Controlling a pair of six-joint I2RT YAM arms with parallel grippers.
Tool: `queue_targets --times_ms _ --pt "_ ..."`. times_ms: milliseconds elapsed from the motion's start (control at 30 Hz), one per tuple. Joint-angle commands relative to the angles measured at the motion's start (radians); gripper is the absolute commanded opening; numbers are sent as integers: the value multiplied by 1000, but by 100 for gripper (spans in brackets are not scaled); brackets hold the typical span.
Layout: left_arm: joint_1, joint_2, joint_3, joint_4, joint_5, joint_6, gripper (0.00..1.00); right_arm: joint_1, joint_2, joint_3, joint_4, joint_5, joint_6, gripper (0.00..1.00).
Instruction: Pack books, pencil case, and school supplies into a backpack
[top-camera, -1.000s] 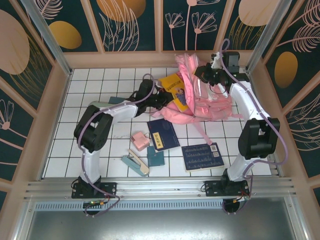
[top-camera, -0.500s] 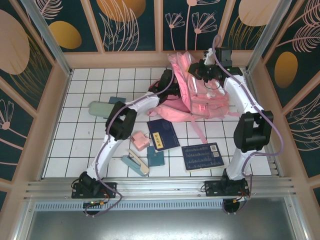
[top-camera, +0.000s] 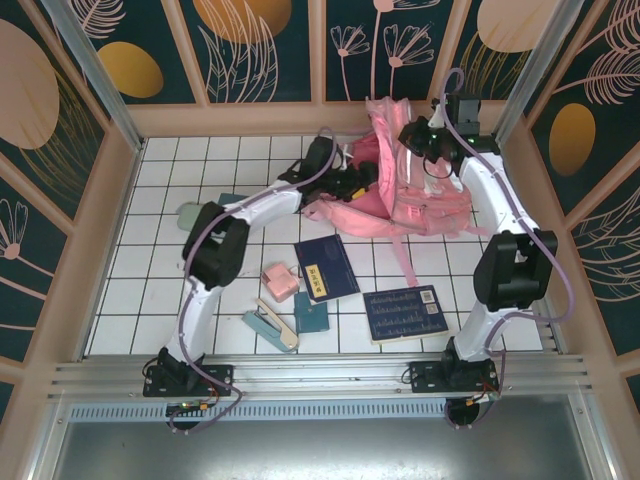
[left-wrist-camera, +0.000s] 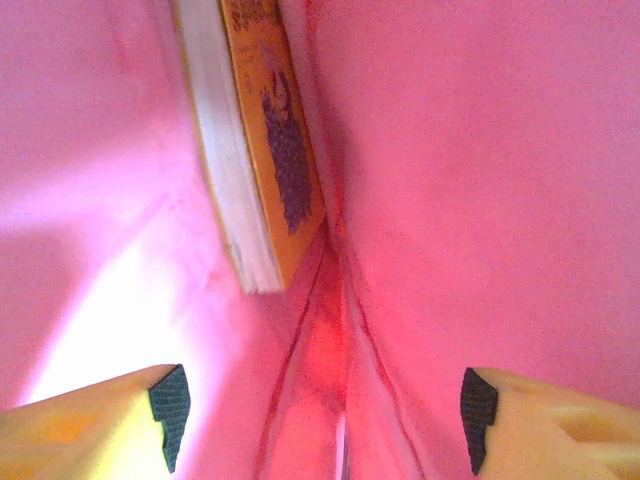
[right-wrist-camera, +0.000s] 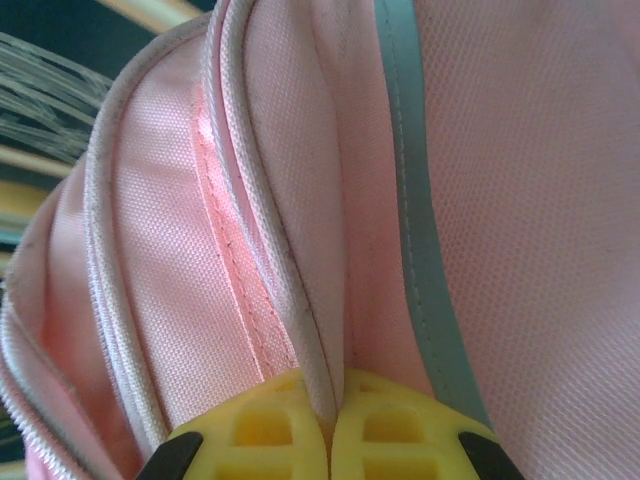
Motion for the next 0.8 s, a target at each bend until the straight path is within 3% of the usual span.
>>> queue_targets --times_ms 0,167,267,367,567,767 --pt "34 -153 -118 -42 -56 113 74 -27 -65 -19 44 210 -40 0" --pt "44 -298 -240 -235 -197 204 77 -24 -84 -74 16 321 -43 0" --pt "43 -356 -320 -324 -253 122 81 -4 -110 -130 16 340 -44 0" --pt "24 -385 -420 -322 -149 30 81 18 -150 -202 38 356 -40 0" --pt "-49 -495 -568 -376 -145 -37 83 57 -194 -279 52 364 -36 0" --pt "-90 -512 -648 -479 -206 -32 83 83 -208 -311 61 357 -41 0"
